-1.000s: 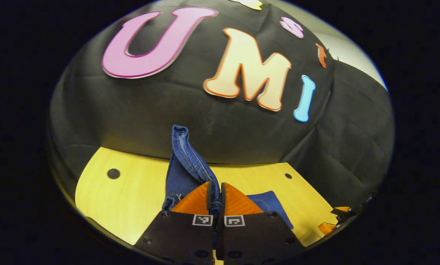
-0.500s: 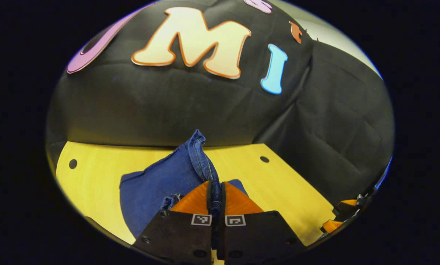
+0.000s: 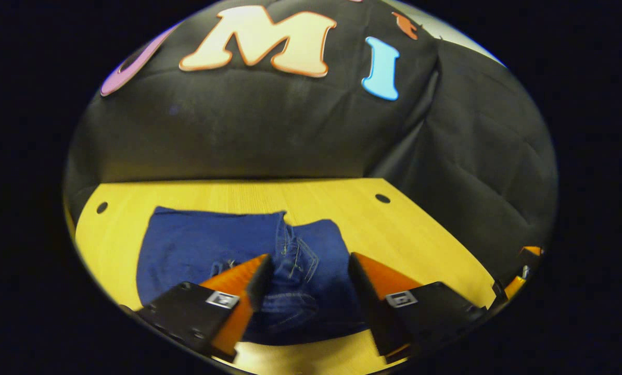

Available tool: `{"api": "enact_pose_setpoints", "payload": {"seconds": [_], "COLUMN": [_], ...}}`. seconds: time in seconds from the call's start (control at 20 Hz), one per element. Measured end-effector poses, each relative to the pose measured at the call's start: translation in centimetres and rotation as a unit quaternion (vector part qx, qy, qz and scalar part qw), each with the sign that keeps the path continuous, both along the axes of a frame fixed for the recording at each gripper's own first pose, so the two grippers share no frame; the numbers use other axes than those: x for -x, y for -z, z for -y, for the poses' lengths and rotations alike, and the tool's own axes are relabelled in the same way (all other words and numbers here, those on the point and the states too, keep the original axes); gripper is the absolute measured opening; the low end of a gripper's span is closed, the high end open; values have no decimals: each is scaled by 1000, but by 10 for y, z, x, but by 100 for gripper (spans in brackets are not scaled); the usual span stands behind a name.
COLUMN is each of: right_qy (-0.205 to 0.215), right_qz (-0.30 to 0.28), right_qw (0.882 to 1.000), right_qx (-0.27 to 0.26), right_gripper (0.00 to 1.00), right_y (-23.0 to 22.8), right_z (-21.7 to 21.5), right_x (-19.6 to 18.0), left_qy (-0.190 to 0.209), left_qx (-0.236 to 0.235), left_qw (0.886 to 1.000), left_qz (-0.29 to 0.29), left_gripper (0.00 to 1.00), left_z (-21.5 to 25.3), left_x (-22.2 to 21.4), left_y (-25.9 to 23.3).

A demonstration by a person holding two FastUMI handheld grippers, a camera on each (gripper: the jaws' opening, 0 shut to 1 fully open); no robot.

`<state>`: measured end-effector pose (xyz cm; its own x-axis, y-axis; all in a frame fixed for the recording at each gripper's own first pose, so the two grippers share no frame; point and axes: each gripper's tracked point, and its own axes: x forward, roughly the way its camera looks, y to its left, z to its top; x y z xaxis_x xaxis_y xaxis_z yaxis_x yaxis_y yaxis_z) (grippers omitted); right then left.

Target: Grasp the waist and the cuffs of the jeans and fold them to make the two legs overlap; first hold the waist and fold one-third of the jeans toward the cuffs, then hold the cuffs and fold the remaining one-third in the same direction to finish folding.

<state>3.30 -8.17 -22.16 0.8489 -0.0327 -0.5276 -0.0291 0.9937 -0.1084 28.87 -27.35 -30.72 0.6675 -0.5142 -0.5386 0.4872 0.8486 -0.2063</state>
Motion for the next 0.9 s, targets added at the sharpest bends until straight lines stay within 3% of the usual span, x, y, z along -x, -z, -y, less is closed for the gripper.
{"api": "enact_pose_setpoints", "payload": {"seconds": [0.05, 0.2, 0.35, 0.65, 0.9], "right_qy": [-2, 1, 1, -10, -18], "right_qz": [16, 85, 137, 207, 238], "right_qw": [1000, 995, 985, 972, 966], "right_qx": [-13, -61, -103, -108, -102], "right_gripper": [99, 99, 100, 98, 98], "right_y": [-11, -59, -102, -180, -218], "right_z": [-7, -37, -74, -118, -140], "right_x": [-7, -31, -35, -3, 34], "left_qy": [-12, -41, -42, -46, -37], "left_qx": [-4, -8, -17, -1, 2], "left_qw": [999, 992, 982, 971, 965], "left_qz": [30, 123, 186, 234, 260], "left_gripper": [99, 95, 94, 94, 94], "left_z": [-10, -45, -76, -125, -139], "left_x": [8, 32, 70, 141, 179], "left_y": [-25, -107, -166, -237, -263]}}
